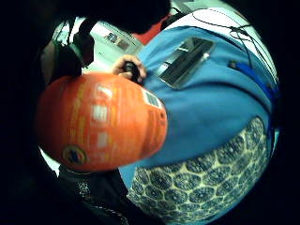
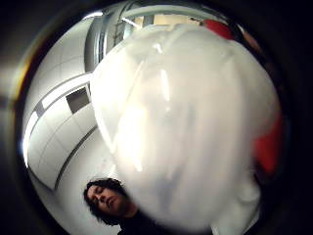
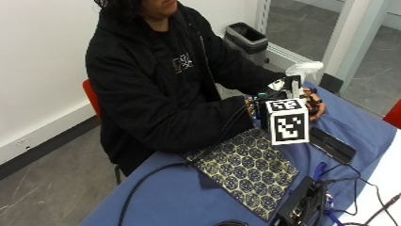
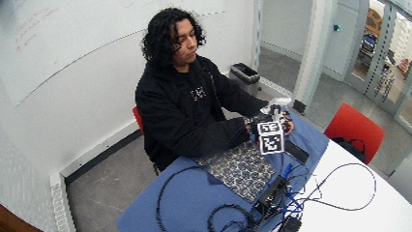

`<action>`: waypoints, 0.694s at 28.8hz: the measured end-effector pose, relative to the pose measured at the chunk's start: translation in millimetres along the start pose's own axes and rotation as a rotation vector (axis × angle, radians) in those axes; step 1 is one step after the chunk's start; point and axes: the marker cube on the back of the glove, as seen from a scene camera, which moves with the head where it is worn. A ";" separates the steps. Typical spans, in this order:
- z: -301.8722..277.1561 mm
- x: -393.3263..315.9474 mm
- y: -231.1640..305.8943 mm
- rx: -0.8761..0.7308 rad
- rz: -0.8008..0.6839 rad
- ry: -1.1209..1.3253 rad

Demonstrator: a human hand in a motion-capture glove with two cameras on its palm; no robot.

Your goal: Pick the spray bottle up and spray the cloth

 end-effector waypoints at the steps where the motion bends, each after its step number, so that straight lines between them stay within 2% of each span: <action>1: -4.2 1.2 4.7 -0.013 0.009 0.024; 15: -53.4 -16.1 59.1 -0.248 0.011 0.478; 20: -59.2 -35.1 73.8 -0.274 0.033 0.610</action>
